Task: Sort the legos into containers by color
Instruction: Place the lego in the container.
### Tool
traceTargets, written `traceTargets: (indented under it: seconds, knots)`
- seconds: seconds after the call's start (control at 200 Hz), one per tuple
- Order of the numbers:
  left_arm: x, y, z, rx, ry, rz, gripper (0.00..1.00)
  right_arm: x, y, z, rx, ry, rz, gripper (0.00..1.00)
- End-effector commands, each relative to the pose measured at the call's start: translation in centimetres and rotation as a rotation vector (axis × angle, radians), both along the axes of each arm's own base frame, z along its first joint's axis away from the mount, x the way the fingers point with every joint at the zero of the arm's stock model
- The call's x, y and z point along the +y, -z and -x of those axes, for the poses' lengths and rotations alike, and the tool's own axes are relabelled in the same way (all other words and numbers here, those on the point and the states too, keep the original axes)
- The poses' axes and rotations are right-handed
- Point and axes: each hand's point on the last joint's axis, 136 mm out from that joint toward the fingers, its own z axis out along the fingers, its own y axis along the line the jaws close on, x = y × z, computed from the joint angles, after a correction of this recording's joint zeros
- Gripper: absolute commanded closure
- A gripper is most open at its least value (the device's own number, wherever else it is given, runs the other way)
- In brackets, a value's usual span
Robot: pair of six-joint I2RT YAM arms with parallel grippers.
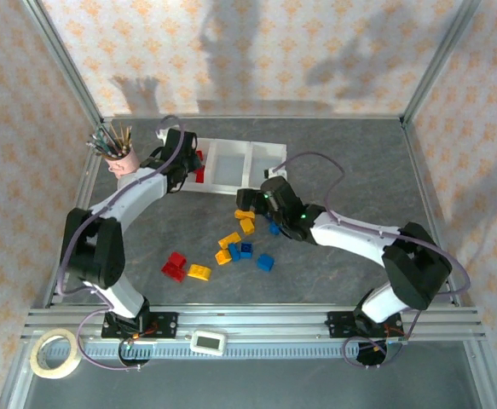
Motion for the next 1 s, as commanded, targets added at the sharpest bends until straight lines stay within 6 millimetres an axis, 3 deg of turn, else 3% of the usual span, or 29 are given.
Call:
traceTargets:
  seconds: [0.0, 0.14, 0.195, 0.34, 0.415, 0.48, 0.576, 0.666, 0.866, 0.996]
  knots:
    - [-0.3, -1.2, -2.9, -0.048, 0.01, -0.023, 0.95, -0.2, -0.4, -0.7, -0.021, 0.002, 0.046, 0.0]
    - [0.1, 0.5, -5.6, 0.0, -0.026, -0.068, 0.95, -0.2, -0.5, -0.9, -0.025, -0.005, 0.057, 0.0]
    - [0.4, 2.4, -6.6, 0.038, -0.038, -0.093, 0.94, -0.2, -0.5, -0.9, -0.021, -0.007, 0.062, 0.0]
    - [1.1, 4.3, -8.0, 0.069, -0.08, -0.108, 0.93, -0.1, -0.5, -0.9, -0.022, -0.013, 0.065, 0.0]
    - [1.2, 4.9, -8.4, 0.074, -0.088, -0.106, 0.88, -0.2, -0.6, -0.9, -0.025, -0.013, 0.065, 0.0]
    - [1.0, 5.1, -8.7, 0.085, -0.08, -0.101, 0.77, -0.1, -0.9, -0.9, -0.029, -0.017, 0.066, 0.0]
    - [0.8, 4.7, -8.9, 0.078, -0.072, -0.095, 0.56, -0.1, -1.1, -0.9, -0.032, -0.021, 0.065, 0.0]
    - [0.7, 3.9, -8.7, 0.066, -0.063, -0.085, 0.46, -0.1, -1.4, -0.8, -0.037, -0.026, 0.063, 0.0]
    - [0.7, 1.5, -7.7, 0.045, -0.053, -0.077, 0.39, 0.0, -2.0, -0.5, -0.037, -0.042, 0.059, 0.0]
    - [0.1, 0.2, -5.7, 0.033, -0.018, -0.023, 0.37, -0.2, -1.9, 0.2, -0.021, -0.067, 0.063, 0.0]
